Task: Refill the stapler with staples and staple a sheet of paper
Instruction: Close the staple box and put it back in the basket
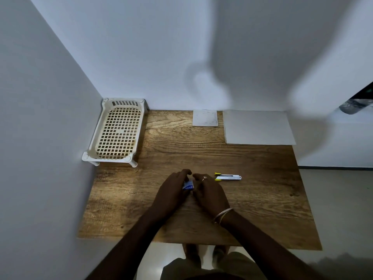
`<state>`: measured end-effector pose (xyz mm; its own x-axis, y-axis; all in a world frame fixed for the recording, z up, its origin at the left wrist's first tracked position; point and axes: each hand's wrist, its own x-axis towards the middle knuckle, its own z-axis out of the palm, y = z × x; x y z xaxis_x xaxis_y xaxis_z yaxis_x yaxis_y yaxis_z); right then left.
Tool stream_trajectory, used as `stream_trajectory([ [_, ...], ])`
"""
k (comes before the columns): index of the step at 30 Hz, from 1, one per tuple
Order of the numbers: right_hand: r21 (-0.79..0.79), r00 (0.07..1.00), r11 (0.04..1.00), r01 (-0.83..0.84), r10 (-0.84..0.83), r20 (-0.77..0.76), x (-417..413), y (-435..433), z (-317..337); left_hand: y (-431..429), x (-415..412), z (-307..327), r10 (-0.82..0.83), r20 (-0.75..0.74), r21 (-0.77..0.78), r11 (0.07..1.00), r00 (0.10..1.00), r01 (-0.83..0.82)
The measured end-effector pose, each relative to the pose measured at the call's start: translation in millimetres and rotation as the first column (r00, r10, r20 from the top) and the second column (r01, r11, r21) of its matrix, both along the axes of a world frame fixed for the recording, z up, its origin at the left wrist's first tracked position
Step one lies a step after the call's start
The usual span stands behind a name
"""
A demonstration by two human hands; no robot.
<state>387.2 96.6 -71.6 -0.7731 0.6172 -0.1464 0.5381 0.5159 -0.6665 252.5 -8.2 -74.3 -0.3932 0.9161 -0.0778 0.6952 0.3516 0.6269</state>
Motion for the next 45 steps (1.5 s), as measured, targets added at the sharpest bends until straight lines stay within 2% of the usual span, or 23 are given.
stream_trajectory([
  [5, 0.196, 0.980, 0.967, -0.161, 0.132, 0.151, -3.3, 6.1, 3.0, -3.6, 1.5, -2.3, -0.027, 0.004, 0.022, 0.999, 1.000, 0.026],
  [15, 0.237, 0.963, 0.937, -0.256, 0.226, 0.147, 0.7, 13.6, 0.3, -6.5, -2.5, -6.6, -0.006, 0.030, -0.003, 1.000, 1.000, 0.006],
  [20, 0.151, 0.985, 0.974, -0.171, 0.166, 0.045, 4.9, 21.1, 1.4, -5.9, -3.0, -2.3, 0.053, 0.054, 0.044, 0.997, 0.997, -0.056],
  [24, -0.016, 0.998, 0.999, 0.037, -0.037, -0.054, 7.4, 19.1, 9.5, 4.9, 2.4, 5.6, 0.113, 0.078, 0.100, 0.988, 0.990, -0.121],
  [29, -0.139, 0.986, 0.982, 0.129, -0.142, -0.092, 10.7, 15.0, 17.4, 27.0, 9.3, 15.4, 0.117, 0.070, 0.132, 0.983, 0.991, -0.125],
  [31, -0.092, 0.985, 0.987, 0.129, -0.138, -0.102, 15.3, 21.6, 19.6, 37.3, 10.5, 17.7, 0.112, 0.073, 0.145, 0.982, 0.991, -0.122],
  [34, 0.070, 0.993, 0.993, 0.096, -0.091, -0.076, 26.0, 42.5, 22.2, 52.8, 14.6, 19.2, 0.072, 0.063, 0.154, 0.985, 0.995, -0.081],
  [38, 0.238, 0.999, 0.971, 0.031, -0.040, 0.035, 41.4, 75.6, 25.8, 75.3, 29.7, 18.4, -0.001, 0.065, 0.153, 0.988, 0.998, -0.009],
  [40, 0.267, 0.996, 0.964, -0.001, -0.024, 0.088, 49.0, 87.0, 25.9, 85.8, 38.7, 16.8, -0.027, 0.048, 0.142, 0.990, 0.998, 0.020],
  [45, 0.210, 0.985, 0.976, -0.050, 0.013, 0.175, 62.9, 103.4, 22.3, 99.8, 55.8, 7.3, -0.083, 0.009, 0.085, 0.993, 0.996, 0.082],
])
